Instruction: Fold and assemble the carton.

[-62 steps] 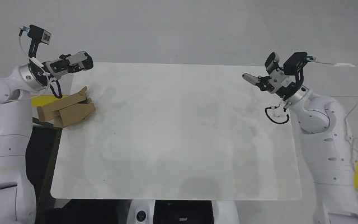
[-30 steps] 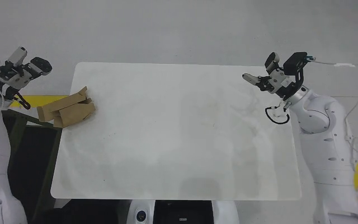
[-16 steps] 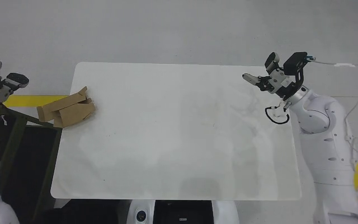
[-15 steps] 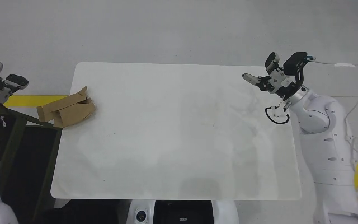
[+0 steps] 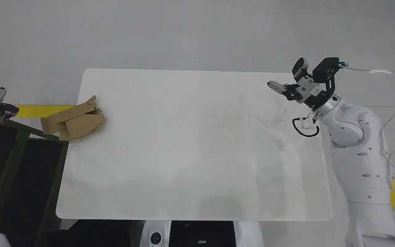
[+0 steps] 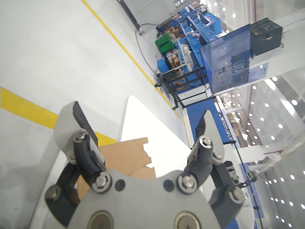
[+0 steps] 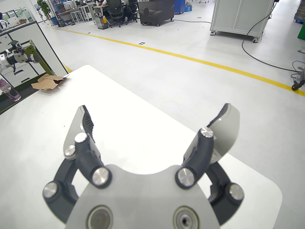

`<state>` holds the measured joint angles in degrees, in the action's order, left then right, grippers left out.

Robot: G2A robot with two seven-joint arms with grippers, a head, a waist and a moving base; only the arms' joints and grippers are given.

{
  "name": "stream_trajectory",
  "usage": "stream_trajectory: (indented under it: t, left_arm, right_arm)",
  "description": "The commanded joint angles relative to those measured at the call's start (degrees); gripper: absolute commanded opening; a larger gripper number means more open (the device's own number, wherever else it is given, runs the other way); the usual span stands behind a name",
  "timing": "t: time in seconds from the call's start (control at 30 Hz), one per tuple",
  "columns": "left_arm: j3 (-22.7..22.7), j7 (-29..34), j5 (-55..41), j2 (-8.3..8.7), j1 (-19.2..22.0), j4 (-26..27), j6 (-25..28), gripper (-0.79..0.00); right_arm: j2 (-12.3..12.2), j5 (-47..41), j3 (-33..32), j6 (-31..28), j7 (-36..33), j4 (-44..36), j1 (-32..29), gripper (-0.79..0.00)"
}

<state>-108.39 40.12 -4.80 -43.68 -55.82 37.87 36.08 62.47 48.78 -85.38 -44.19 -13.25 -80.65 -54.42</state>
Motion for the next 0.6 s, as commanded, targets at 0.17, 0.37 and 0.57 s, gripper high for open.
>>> stream_trajectory:
  t: [0.17, 0.37, 0.57]
  left_arm:
    - [1.8, -2.8, 4.5, 0.0, -1.6, -1.4, -2.4, 0.0]
    - [3.3, -2.1, 6.1, -0.08, -1.7, -3.9, -3.5, 0.0]
    - [4.9, 1.7, 4.8, -0.38, -0.1, -6.3, -3.4, 0.0]
  right_arm:
    - [0.0, 0.0, 0.0, 0.0, 0.0, 0.0, 0.0, 0.0]
    - [0.0, 0.0, 0.0, 0.0, 0.0, 0.0, 0.0, 0.0]
    - [0.0, 0.0, 0.0, 0.0, 0.0, 0.0, 0.0, 0.0]
